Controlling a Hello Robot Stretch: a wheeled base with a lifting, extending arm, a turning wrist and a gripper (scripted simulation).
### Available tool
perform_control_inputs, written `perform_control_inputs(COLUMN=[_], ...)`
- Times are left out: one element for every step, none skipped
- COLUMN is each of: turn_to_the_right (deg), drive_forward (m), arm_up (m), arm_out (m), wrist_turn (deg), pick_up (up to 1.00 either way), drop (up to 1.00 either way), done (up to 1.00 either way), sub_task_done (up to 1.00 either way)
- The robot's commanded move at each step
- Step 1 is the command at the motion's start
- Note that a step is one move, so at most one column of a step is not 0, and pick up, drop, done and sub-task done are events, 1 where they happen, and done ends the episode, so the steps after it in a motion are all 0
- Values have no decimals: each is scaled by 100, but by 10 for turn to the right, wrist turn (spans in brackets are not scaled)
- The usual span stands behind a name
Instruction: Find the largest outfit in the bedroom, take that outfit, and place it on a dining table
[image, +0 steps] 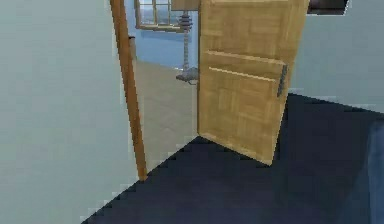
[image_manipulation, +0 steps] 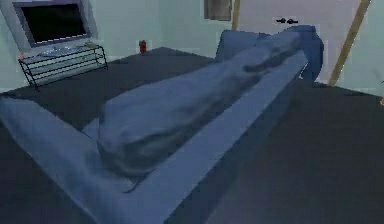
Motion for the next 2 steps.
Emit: perform_control_inputs(turn_to_the_right=[-180,0], drive_forward=[0,10], arm_up=[0,0], arm_out=[0,0], wrist_turn=[0,0], pick_up=[0,0], drop=[0,0], done=[0,0], sub_task_done=[0,0])
